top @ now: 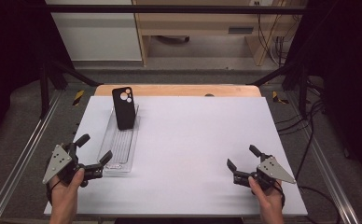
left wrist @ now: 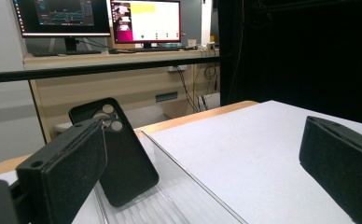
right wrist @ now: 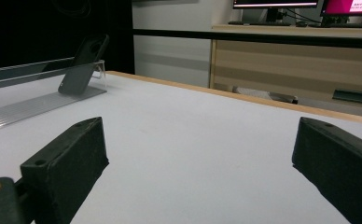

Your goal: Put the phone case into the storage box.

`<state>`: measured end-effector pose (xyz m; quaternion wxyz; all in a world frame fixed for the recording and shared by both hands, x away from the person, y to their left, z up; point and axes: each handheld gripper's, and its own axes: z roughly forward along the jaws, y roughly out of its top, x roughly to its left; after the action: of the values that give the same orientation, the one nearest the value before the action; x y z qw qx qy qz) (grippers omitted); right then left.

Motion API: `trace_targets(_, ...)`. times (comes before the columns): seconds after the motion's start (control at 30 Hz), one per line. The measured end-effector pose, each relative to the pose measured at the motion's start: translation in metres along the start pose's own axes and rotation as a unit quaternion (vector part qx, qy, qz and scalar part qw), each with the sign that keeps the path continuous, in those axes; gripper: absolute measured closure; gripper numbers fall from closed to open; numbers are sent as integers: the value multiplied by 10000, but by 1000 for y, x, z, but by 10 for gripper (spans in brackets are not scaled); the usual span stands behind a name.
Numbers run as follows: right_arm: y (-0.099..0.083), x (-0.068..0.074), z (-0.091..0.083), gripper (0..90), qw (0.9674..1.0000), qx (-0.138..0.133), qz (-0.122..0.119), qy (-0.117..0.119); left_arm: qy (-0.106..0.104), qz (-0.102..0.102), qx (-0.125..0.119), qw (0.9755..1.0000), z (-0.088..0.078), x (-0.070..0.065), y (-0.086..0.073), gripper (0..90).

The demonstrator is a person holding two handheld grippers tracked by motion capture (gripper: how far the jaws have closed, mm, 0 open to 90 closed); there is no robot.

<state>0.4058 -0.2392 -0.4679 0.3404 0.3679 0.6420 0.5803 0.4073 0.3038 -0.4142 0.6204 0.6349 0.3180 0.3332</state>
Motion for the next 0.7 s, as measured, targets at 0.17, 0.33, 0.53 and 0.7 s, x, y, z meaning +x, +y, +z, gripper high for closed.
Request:
trace_targets(0.17, 0, 0, 0, 36, 10000, -13, 5, -6, 4, 3, 29, 10000, 0, -1, -4, 4)
trace_targets(0.33, 0, -1, -1, 36, 10000, -18, 4, -7, -19, 8, 54, 10000, 0, -2, -7, 4)
trace_targets(0.53, 0, -1, -1, 36, 10000, -21, 6, -9, -25, 2, 82, 10000, 1, -3, -11, 4)
trace_targets(0.7, 0, -1, -1, 36, 10000, -15, 13, -10, 22, 9, 101, 9999, 0, -4, -15, 5)
